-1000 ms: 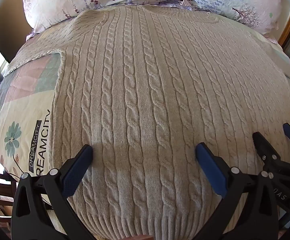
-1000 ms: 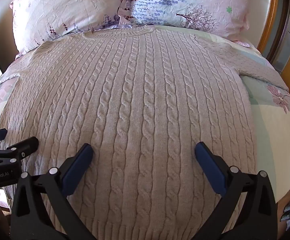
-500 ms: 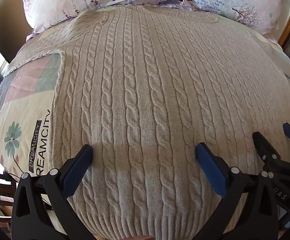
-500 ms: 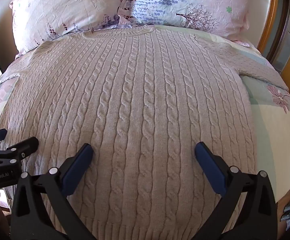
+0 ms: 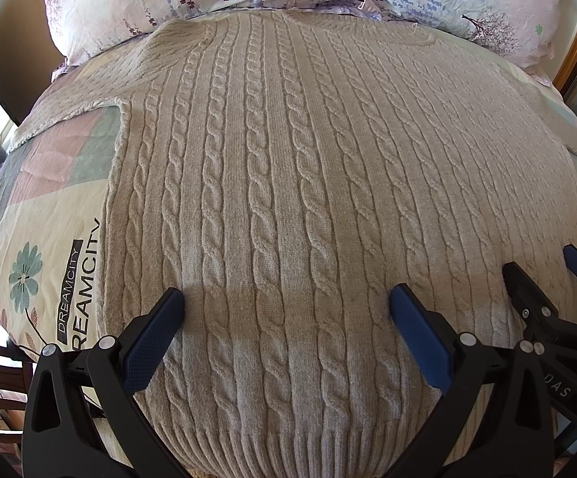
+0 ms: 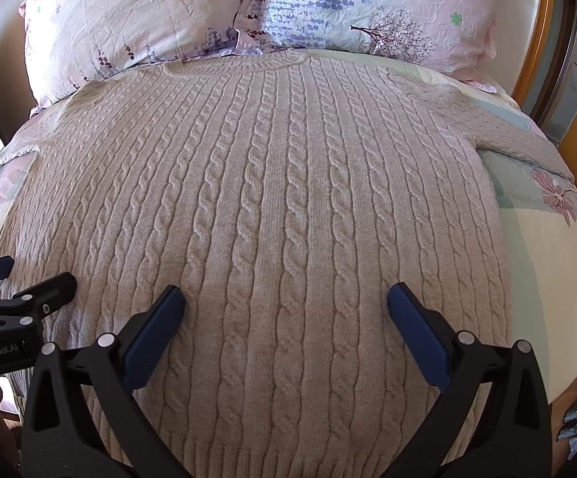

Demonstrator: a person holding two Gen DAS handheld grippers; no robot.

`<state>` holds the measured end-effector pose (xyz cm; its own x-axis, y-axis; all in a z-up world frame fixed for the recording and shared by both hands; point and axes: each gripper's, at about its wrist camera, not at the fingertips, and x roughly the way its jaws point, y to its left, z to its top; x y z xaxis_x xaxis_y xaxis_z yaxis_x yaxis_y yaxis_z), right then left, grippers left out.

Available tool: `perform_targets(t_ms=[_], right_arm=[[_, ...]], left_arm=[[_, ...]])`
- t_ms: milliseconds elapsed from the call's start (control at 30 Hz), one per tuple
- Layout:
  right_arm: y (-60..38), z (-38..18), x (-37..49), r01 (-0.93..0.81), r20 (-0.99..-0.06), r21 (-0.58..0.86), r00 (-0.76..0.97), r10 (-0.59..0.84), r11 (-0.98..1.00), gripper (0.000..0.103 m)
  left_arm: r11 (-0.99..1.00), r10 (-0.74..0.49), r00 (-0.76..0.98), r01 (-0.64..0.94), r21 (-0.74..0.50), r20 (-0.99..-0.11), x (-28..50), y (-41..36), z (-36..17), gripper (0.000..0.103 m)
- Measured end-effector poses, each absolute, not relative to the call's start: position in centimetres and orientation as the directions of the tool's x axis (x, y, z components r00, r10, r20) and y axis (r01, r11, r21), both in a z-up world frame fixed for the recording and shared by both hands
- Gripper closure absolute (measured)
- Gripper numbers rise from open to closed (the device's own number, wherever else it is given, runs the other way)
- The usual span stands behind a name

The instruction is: Fold small clothes

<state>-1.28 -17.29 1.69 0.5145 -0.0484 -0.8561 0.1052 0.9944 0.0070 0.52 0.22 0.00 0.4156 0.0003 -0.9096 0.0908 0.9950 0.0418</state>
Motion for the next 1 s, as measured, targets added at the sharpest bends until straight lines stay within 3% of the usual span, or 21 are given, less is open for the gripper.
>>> perform_targets(t_ms=[1000], right_arm=[[-17.31, 1.7, -1.17, 0.105, -0.857, 0.006, 0.513, -0.049, 0.994, 0.002]], left_arm=[[0.995, 0.001, 0.418, 0.091, 0.042, -0.908, 0.38, 0.11, 0.0, 0.001]])
